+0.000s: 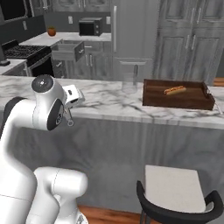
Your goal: Take the tongs from the drawer on the right and place them on the dining counter next to the tray containing the hot dog.
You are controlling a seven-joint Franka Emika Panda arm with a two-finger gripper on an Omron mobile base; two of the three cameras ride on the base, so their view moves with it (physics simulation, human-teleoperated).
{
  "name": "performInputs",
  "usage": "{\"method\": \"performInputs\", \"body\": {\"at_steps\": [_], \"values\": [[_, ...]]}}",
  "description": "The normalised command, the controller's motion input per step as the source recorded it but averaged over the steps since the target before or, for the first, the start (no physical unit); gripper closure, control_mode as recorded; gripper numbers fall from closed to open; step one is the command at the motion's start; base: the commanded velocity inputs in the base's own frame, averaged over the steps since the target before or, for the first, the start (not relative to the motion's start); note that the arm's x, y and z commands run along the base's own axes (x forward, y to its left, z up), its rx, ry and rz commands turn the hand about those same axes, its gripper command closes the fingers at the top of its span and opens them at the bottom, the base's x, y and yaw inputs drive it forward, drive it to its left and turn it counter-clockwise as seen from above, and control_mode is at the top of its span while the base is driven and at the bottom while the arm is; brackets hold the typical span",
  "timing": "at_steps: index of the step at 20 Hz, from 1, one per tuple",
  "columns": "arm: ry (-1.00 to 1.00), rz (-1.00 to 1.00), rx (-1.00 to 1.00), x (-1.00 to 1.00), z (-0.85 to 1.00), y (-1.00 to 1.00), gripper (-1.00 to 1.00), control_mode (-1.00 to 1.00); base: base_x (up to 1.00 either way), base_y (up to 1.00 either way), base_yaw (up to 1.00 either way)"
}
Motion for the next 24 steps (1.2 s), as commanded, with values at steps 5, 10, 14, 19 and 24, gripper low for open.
{"method": "performInputs", "body": {"at_steps": [5,10,14,19,24], "values": [[0.0,0.0,0.0,0.0,0.0,0.0,1.0,1.0,0.23,-0.01,-0.1],[0.0,0.0,0.0,0.0,0.0,0.0,1.0,1.0,0.22,0.0,-0.08],[0.0,0.0,0.0,0.0,0.0,0.0,1.0,1.0,0.27,0.0,-0.1],[0.0,0.0,0.0,0.0,0.0,0.0,1.0,1.0,0.11,0.0,-0.07],[0.0,0.0,0.0,0.0,0.0,0.0,1.0,-1.0,0.0,0.0,0.0]]}}
